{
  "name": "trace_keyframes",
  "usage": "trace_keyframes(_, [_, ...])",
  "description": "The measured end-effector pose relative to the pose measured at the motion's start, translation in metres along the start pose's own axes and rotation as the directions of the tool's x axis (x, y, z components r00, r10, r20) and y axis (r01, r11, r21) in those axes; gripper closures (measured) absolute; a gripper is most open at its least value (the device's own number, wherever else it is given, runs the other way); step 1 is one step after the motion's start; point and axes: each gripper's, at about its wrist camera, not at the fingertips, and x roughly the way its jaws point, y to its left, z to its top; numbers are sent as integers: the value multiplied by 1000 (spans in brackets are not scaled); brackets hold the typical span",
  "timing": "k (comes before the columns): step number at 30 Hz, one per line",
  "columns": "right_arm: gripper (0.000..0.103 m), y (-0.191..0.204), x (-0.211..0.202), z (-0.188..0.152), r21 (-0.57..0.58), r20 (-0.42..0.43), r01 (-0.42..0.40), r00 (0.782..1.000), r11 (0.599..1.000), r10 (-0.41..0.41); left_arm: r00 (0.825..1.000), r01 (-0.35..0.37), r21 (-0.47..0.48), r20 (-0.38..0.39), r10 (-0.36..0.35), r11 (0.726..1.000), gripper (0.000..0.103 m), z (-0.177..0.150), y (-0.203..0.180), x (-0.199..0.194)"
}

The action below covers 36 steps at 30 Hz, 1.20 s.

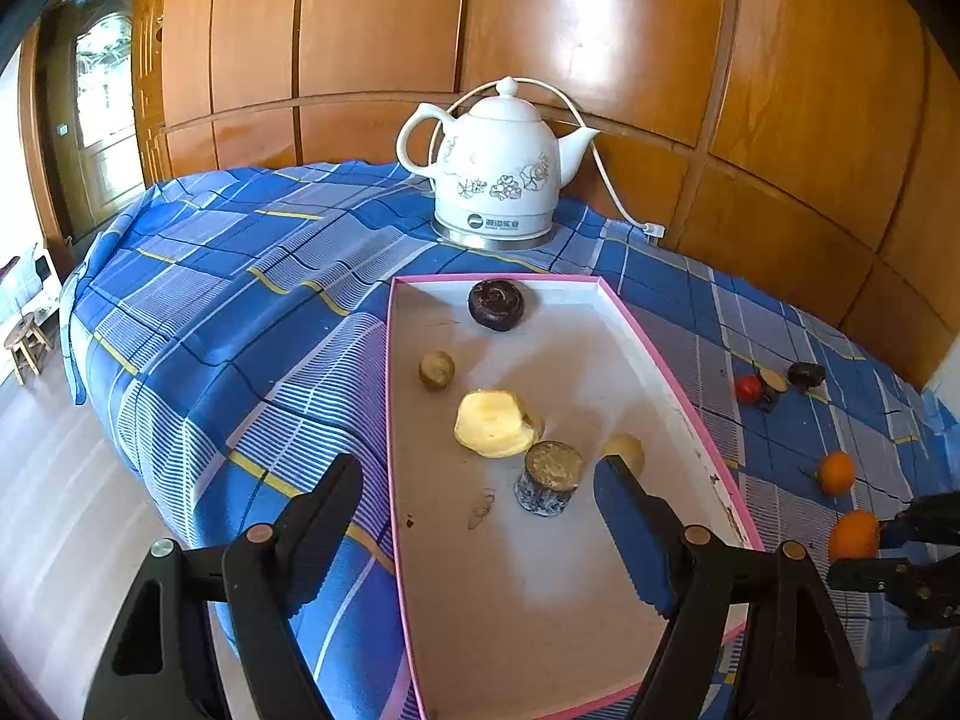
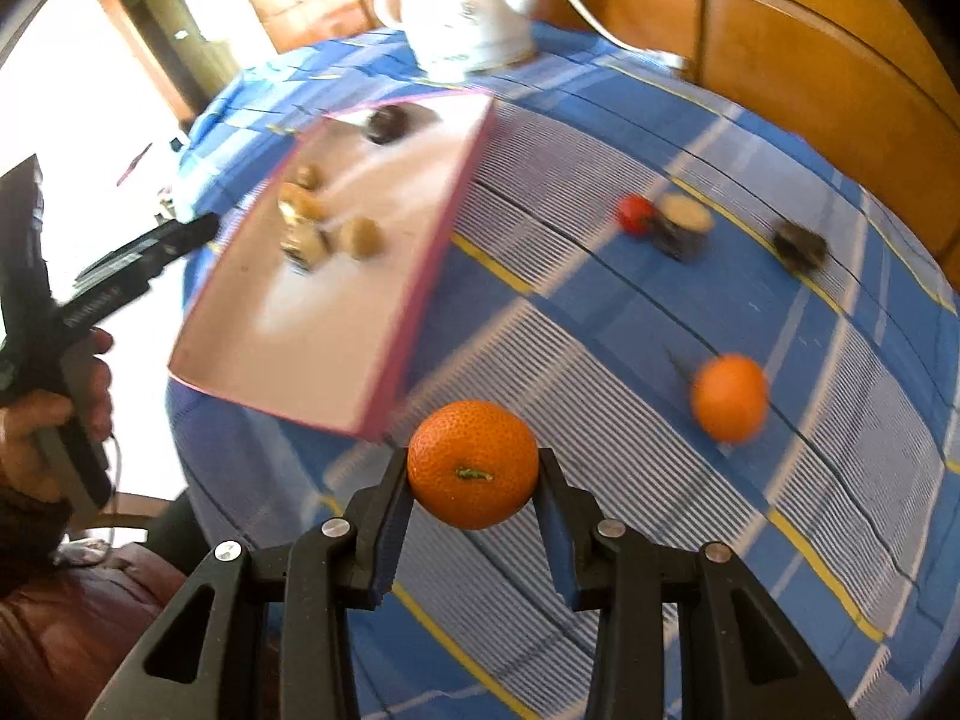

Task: Organize fruits
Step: 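Grasp the orange with the right gripper and carry it over the tray, then lower the orange into the tray and open the right gripper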

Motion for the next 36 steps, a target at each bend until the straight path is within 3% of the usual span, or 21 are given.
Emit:
trace_keyframes(6, [63, 23, 11, 26, -33, 8, -19, 1000, 999, 19, 1000, -2, -15, 3, 2, 1000, 23, -1, 7, 0])
trace_keyframes(16, [63, 69, 37, 86, -20, 98, -11, 995, 1000, 13, 1000, -17, -64, 22, 19, 998, 23, 1, 24, -3])
trace_keyframes(25, [63, 76, 57, 137, 33, 146, 45, 988, 998, -50, 1000, -29, -84, 8, 30, 996, 23, -2, 36, 1])
trace_keyframes(36, [62, 88, 80, 163, 20, 150, 62, 987, 998, -64, 999, -35, -90, -10, 34, 995, 24, -5, 40, 5])
